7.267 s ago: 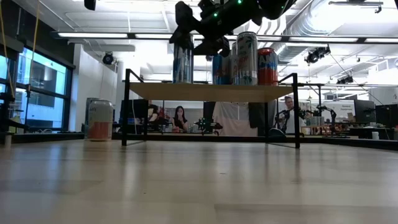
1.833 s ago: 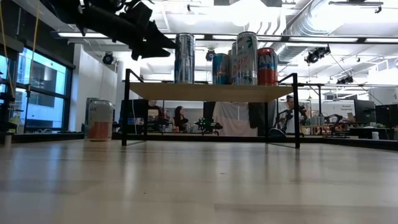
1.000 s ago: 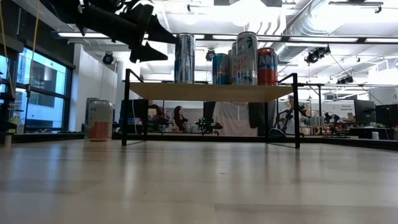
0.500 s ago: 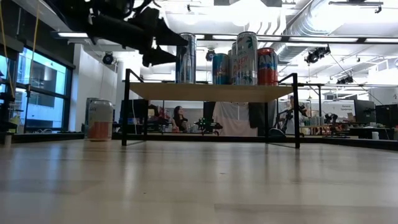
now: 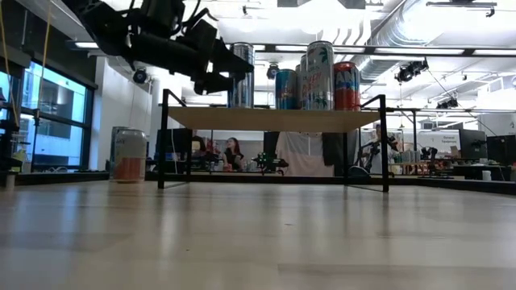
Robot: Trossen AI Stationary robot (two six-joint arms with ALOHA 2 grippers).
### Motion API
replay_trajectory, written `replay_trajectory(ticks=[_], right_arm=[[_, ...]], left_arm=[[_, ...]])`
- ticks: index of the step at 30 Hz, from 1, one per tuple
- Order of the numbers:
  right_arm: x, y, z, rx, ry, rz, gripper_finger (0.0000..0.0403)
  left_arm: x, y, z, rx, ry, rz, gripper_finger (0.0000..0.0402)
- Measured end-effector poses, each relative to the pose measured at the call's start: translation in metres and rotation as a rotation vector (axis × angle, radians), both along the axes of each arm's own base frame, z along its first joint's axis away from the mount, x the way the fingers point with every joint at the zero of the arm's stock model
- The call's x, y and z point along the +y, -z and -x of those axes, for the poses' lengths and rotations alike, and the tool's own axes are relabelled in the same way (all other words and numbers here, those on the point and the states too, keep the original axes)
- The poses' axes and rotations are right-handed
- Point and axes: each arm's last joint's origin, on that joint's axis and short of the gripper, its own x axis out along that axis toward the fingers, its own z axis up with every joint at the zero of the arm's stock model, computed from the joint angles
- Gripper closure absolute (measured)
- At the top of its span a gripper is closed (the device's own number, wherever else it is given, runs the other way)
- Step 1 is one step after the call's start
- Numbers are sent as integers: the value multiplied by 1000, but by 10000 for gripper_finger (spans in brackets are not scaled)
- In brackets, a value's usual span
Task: Place canned beverage on shelf
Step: Put the top right blue soda can on the shelf aligned with the blue soda can
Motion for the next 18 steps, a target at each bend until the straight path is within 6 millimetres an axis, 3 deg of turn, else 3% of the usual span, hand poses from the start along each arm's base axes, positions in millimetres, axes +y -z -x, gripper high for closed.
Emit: replay_trajectory(ticks=[8, 18], right_arm=[[0, 0, 0, 2, 1, 1, 4], [2, 6, -7, 33, 6, 9, 4]], left_arm=[[1, -3, -2, -49, 5, -20, 55], [1, -5, -2, -58, 14, -43, 197]])
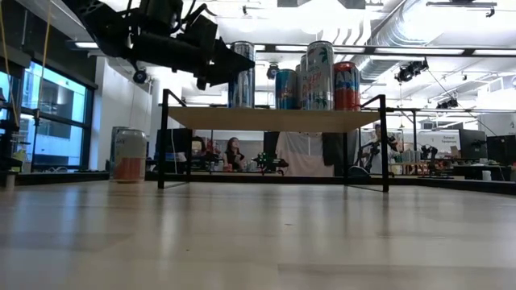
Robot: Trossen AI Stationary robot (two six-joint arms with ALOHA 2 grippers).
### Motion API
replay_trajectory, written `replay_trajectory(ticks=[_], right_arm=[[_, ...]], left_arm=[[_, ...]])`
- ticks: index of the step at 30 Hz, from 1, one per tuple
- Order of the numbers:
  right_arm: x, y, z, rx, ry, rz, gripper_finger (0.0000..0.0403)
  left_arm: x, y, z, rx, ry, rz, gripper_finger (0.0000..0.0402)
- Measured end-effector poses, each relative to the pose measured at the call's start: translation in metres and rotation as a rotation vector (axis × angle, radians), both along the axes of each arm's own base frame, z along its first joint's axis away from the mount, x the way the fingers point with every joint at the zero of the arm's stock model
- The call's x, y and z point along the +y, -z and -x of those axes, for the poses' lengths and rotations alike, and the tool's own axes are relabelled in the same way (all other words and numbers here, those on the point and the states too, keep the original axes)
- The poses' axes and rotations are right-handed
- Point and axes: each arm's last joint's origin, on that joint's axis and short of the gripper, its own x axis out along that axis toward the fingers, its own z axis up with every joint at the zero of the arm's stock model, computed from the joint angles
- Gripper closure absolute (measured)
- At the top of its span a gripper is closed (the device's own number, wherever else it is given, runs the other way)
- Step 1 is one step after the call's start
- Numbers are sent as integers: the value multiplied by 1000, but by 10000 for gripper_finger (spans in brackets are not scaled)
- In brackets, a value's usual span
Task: Place canned beverage on shelf
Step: Put the top right blue soda can on the shelf aligned with the blue soda can
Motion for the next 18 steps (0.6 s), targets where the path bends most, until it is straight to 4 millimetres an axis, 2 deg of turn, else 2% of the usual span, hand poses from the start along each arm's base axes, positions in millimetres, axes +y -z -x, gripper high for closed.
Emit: replay_trajectory(ticks=[3, 5, 11, 18], right_arm=[[2, 5, -6, 21, -1, -14, 4], [4, 8, -9, 36, -2, -9, 4], [5, 10, -12, 31, -9, -10, 4], [5, 7, -12, 9, -4, 17, 4]], left_arm=[[0, 0, 0, -2, 0, 0, 237], [0, 0, 0, -2, 0, 0, 249], [-1, -6, 3, -21, -13, -6, 241], [-4, -39, 24, -138, -292, -31, 238]])
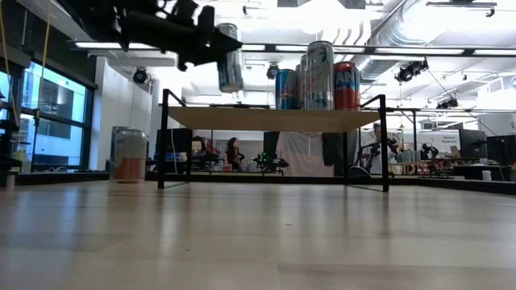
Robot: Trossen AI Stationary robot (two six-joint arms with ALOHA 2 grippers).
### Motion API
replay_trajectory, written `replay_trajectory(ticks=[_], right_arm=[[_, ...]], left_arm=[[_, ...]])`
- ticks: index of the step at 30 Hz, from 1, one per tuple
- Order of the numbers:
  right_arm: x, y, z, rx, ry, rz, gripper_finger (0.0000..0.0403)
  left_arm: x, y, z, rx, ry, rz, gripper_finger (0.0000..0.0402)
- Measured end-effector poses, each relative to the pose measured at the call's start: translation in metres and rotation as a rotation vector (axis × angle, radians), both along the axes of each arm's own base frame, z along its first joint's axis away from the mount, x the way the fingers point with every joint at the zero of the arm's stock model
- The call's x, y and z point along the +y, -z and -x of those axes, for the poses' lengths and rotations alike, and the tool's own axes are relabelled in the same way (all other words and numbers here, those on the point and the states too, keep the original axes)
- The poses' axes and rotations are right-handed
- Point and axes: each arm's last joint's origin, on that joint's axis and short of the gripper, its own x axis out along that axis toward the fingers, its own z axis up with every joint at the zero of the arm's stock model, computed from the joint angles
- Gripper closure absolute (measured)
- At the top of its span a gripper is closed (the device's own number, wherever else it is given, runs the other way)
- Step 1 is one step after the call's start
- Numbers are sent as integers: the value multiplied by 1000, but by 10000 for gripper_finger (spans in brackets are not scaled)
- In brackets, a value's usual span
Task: Place canned beverage on shelf
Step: Put the top right blue soda can on the shelf aligned with the blue soda can
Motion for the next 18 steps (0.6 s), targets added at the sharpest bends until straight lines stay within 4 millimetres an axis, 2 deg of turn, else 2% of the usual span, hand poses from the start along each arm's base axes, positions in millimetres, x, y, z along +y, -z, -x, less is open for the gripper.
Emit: replay_trajectory(ticks=[3, 8, 13, 15, 18], right_arm=[[0, 0, 0, 1, 12, 24, 4], [-2, 0, 0, 2, 22, 41, 4], [-8, 0, -2, 4, 48, 42, 4], [-10, 0, -3, 4, 58, 42, 4], [-12, 0, -4, 4, 57, 43, 4]], left_arm=[[-8, -8, 7, -25, -104, 27, 238], [-27, -4, 4, 46, -251, 114, 238], [-44, -19, -19, 134, -404, 102, 238], [-46, -21, -29, 191, -505, 77, 238], [-45, -20, -41, 172, -594, 121, 238]])
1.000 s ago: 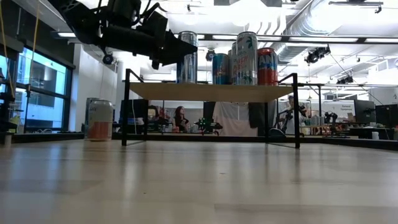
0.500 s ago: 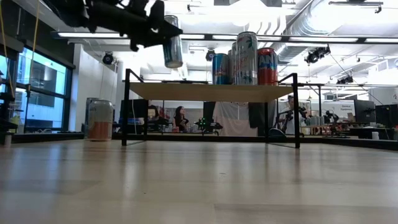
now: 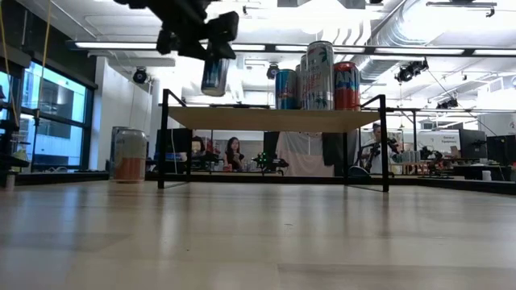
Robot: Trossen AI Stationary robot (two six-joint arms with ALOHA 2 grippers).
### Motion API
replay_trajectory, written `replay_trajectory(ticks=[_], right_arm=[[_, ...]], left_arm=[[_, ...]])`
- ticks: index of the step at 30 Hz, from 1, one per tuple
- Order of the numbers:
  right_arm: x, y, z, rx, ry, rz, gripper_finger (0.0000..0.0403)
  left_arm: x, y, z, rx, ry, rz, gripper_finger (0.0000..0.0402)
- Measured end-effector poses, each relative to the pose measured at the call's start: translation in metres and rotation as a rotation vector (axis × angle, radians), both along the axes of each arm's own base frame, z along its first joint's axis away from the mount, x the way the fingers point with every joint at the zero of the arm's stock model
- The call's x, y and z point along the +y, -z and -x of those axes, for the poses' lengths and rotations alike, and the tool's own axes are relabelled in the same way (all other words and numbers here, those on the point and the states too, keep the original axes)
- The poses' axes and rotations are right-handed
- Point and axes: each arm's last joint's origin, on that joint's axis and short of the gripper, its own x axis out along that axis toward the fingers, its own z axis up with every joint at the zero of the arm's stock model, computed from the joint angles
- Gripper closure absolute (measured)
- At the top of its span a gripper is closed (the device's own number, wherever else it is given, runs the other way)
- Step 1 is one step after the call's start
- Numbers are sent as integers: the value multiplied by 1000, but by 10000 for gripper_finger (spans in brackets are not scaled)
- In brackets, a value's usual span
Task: Place canned beverage on shelf
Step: Put the top right blue soda can on the shelf aligned with the blue soda can
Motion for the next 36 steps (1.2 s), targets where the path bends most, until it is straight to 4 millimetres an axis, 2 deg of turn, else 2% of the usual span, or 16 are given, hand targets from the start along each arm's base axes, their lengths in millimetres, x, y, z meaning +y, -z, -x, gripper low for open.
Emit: replay_trajectory(ticks=[6, 15, 27, 36], right_arm=[[-1, 0, 0, 0, -2, 0, 4], [-1, 0, 0, -1, -5, -20, 4], [0, 0, 0, -2, -6, -22, 4], [0, 0, 0, -1, -6, -22, 4]], left_arm=[[2, 16, -12, -109, -34, 86, 238], [3, 36, -23, -74, -38, 112, 238], [1, 37, -25, -71, 5, 129, 172], [-2, 37, -26, -32, 47, 125, 164]])
